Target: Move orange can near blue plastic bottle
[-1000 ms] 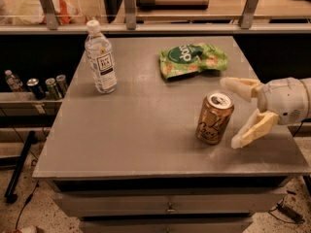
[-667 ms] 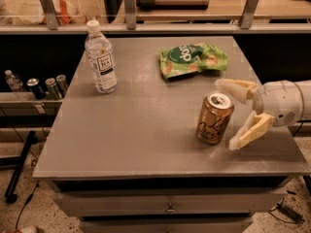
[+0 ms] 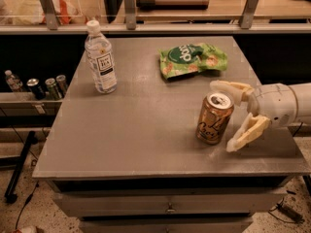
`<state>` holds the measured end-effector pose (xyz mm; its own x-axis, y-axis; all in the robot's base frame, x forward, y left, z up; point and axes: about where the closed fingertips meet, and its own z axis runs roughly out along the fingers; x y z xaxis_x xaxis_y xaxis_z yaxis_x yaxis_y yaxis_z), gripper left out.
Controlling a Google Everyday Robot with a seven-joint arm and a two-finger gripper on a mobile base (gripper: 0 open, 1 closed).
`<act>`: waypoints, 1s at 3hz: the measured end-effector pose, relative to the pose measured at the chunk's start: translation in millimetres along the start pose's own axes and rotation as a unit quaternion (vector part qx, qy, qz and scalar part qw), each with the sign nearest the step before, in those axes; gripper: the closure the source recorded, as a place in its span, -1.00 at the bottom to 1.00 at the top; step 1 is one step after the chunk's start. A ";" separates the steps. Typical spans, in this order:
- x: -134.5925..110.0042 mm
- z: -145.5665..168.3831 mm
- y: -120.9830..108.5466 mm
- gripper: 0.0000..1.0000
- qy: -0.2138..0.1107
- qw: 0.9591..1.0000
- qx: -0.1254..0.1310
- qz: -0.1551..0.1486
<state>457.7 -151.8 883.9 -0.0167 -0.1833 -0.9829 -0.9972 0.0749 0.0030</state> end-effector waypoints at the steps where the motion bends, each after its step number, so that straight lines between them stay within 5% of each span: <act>1: 1.2 0.1 0.1 -1.00 -0.005 1.000 -0.002 0.001; 3: 8.5 -4.1 0.7 -0.16 -0.021 1.000 -0.002 0.007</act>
Offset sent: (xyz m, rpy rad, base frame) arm -0.0012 -0.0111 -0.0103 0.0512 0.0157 -0.0096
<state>456.6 -157.3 876.4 -0.0282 -0.1410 -0.9896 -0.9971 0.0742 0.0179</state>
